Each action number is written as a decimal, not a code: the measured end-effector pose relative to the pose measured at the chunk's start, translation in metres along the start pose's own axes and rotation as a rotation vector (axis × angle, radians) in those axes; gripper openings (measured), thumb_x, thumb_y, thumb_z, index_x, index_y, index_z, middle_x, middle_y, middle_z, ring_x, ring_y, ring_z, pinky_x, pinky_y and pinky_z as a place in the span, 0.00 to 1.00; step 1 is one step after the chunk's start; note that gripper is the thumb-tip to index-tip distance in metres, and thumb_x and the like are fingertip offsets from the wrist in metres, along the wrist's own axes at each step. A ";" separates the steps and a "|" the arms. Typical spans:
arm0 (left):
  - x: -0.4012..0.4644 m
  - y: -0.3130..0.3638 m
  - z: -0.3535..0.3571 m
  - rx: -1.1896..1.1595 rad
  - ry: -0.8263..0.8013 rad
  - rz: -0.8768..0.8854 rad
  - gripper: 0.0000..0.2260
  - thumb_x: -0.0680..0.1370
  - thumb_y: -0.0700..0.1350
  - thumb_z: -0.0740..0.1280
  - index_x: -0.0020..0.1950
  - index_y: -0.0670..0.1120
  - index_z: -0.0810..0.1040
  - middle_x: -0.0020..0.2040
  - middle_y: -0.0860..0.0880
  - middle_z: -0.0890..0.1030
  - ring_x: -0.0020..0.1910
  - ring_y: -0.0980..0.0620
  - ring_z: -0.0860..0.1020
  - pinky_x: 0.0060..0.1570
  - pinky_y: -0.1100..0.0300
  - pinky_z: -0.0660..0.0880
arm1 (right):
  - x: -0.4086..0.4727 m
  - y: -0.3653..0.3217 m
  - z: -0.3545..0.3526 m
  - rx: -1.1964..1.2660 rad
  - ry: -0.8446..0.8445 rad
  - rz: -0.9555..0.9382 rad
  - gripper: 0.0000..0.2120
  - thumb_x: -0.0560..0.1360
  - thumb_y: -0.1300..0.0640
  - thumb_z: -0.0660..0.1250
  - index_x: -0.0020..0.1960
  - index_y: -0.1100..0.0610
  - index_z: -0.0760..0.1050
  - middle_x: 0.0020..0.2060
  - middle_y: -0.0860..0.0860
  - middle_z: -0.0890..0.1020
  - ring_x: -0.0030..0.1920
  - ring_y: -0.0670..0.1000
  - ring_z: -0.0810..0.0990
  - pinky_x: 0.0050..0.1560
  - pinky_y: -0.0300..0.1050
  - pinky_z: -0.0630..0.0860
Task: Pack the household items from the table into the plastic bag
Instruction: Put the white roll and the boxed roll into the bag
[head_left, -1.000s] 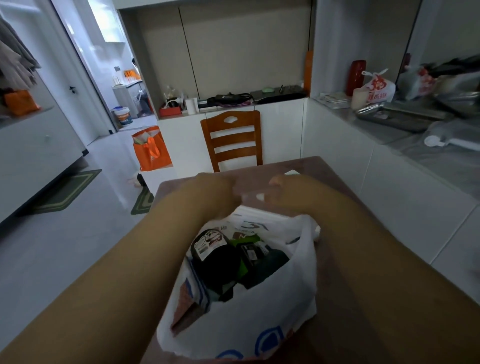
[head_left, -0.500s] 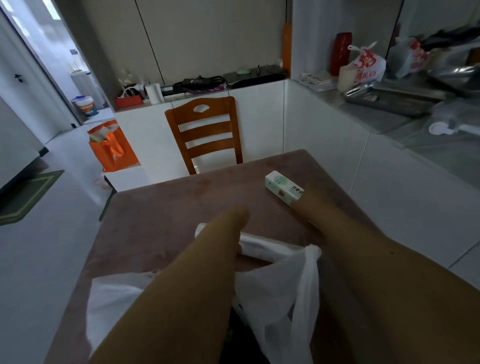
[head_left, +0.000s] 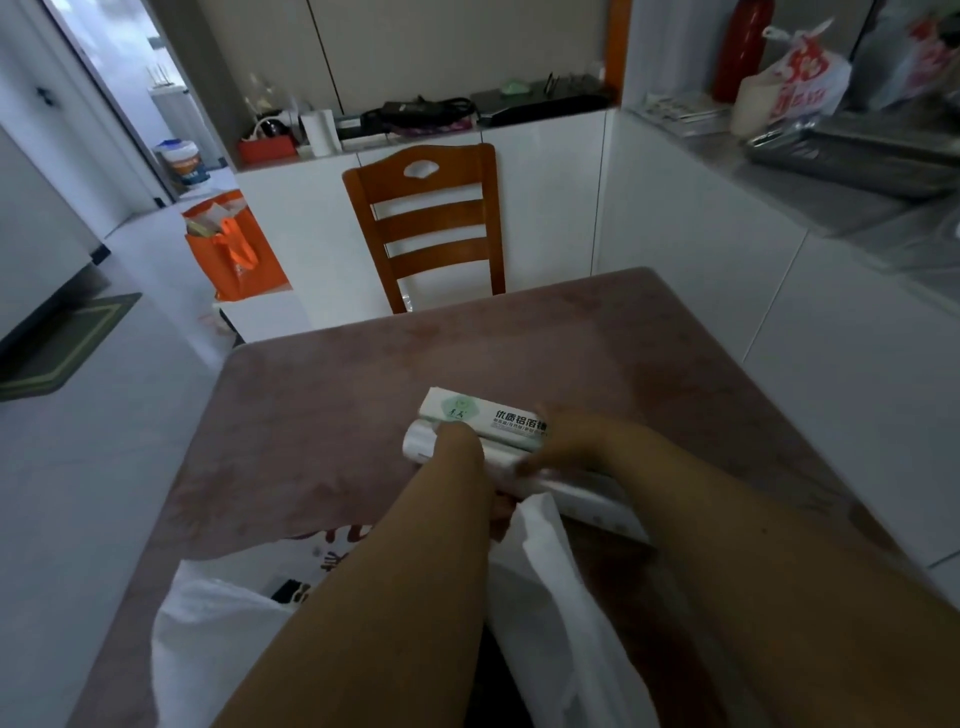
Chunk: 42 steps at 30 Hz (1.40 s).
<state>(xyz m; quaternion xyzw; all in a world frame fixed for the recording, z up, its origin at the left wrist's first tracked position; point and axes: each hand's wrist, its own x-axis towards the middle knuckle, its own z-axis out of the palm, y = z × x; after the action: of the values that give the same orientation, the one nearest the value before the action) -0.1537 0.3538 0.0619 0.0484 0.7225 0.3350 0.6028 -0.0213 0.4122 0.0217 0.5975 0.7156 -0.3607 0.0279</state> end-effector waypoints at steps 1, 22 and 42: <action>0.002 0.001 0.000 0.047 -0.028 0.001 0.21 0.82 0.50 0.55 0.52 0.30 0.69 0.40 0.35 0.73 0.44 0.37 0.75 0.55 0.39 0.75 | 0.000 -0.003 0.008 -0.146 -0.011 0.008 0.56 0.61 0.39 0.76 0.77 0.56 0.50 0.73 0.56 0.66 0.69 0.57 0.69 0.69 0.53 0.67; -0.157 0.036 -0.064 -0.154 -0.155 0.459 0.26 0.81 0.56 0.49 0.73 0.44 0.67 0.66 0.35 0.74 0.60 0.43 0.77 0.60 0.49 0.72 | -0.153 -0.094 -0.092 0.002 0.485 -0.129 0.61 0.58 0.41 0.77 0.78 0.49 0.43 0.67 0.57 0.67 0.64 0.60 0.71 0.55 0.49 0.71; -0.232 -0.101 -0.196 0.349 0.032 0.796 0.06 0.73 0.32 0.64 0.37 0.38 0.78 0.28 0.45 0.76 0.29 0.50 0.73 0.34 0.60 0.69 | -0.295 -0.200 -0.012 1.125 0.305 -0.661 0.52 0.59 0.58 0.78 0.75 0.47 0.53 0.63 0.56 0.74 0.59 0.58 0.77 0.63 0.64 0.73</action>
<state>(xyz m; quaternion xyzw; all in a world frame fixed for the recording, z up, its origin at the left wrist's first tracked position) -0.2350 0.0821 0.2112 0.4191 0.7026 0.4148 0.3982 -0.1079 0.1678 0.2664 0.3144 0.5598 -0.5799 -0.5014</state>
